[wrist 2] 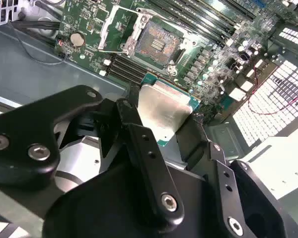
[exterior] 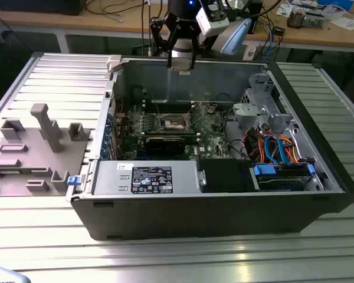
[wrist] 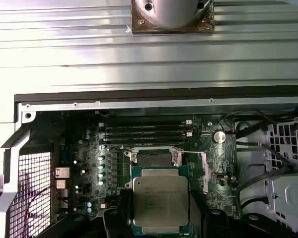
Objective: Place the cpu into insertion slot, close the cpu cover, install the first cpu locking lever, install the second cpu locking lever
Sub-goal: 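Place the cpu into insertion slot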
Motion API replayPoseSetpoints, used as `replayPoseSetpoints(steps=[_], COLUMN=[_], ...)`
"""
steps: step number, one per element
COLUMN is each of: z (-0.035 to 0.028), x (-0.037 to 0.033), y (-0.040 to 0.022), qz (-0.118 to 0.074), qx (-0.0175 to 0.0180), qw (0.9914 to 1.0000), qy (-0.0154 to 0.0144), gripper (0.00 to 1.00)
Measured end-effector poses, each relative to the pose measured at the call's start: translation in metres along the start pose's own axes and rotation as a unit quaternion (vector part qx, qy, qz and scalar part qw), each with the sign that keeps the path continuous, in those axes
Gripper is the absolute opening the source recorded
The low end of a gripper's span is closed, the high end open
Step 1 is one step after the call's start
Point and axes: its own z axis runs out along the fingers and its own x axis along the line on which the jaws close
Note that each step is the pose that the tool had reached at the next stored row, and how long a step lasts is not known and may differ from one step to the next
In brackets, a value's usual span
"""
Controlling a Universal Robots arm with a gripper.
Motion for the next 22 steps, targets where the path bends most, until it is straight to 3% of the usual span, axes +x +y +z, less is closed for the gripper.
replayPoseSetpoints(steps=[5, 22], z=[0.0039, 0.0081], x=[0.0006, 0.0006], y=[-0.0004, -0.0007], qz=[0.000, 0.000], qx=[0.0000, 0.0000], qw=[1.00000, 1.00000], qy=[0.0000, 0.0000], gripper=[0.55, 0.55])
